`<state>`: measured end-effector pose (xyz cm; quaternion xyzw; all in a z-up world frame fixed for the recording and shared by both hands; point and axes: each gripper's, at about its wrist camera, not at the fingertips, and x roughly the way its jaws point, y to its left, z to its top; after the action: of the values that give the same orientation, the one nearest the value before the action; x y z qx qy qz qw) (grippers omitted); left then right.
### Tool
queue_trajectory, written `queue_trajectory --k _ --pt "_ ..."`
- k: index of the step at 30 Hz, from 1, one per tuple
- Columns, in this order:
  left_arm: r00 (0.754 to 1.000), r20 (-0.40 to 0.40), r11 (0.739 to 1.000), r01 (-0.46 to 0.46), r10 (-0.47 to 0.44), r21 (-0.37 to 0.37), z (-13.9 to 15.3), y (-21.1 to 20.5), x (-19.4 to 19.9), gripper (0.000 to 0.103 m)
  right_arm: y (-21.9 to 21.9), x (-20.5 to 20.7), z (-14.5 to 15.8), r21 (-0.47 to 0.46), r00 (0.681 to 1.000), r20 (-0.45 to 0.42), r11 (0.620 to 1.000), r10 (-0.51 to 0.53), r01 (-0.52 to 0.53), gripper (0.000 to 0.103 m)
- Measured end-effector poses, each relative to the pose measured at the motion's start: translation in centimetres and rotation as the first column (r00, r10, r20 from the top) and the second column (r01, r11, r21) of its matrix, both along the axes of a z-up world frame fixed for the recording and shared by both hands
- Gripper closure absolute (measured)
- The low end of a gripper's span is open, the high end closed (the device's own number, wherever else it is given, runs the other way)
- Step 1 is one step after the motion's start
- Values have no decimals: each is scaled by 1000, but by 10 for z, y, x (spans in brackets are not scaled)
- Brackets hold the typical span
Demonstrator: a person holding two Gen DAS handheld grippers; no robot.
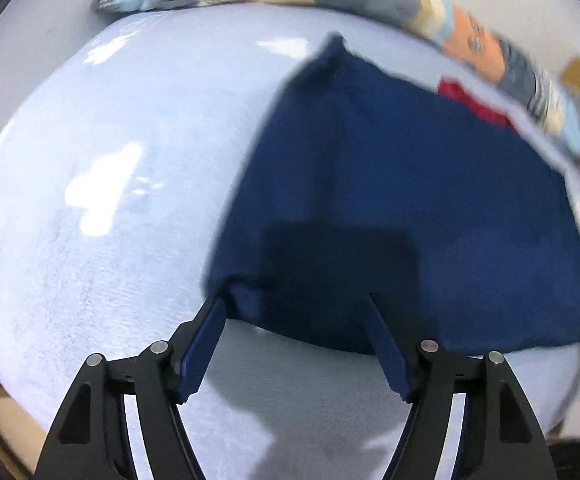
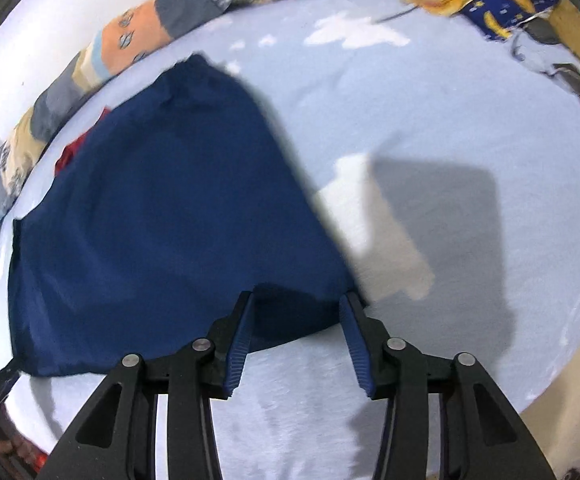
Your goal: Fold large clothes
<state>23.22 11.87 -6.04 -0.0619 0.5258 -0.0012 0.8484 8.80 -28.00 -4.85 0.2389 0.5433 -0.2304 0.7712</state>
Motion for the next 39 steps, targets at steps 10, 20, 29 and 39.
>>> queue_trajectory --k 10,20,29,39 --pt "998 -69 985 23 -11 171 -28 13 7 30 -11 -3 -19 55 998 -58 998 -8 11 56" --pt "996 -23 950 -77 88 303 -30 25 9 31 -3 -1 10 -163 1000 -23 987 -7 3 55" --pt "992 103 970 -96 74 224 -13 31 -7 34 4 6 8 3 995 81 998 62 -62 57" --pt "1000 -11 968 23 -20 250 -26 27 12 32 5 5 -14 83 999 -17 996 42 -40 57"
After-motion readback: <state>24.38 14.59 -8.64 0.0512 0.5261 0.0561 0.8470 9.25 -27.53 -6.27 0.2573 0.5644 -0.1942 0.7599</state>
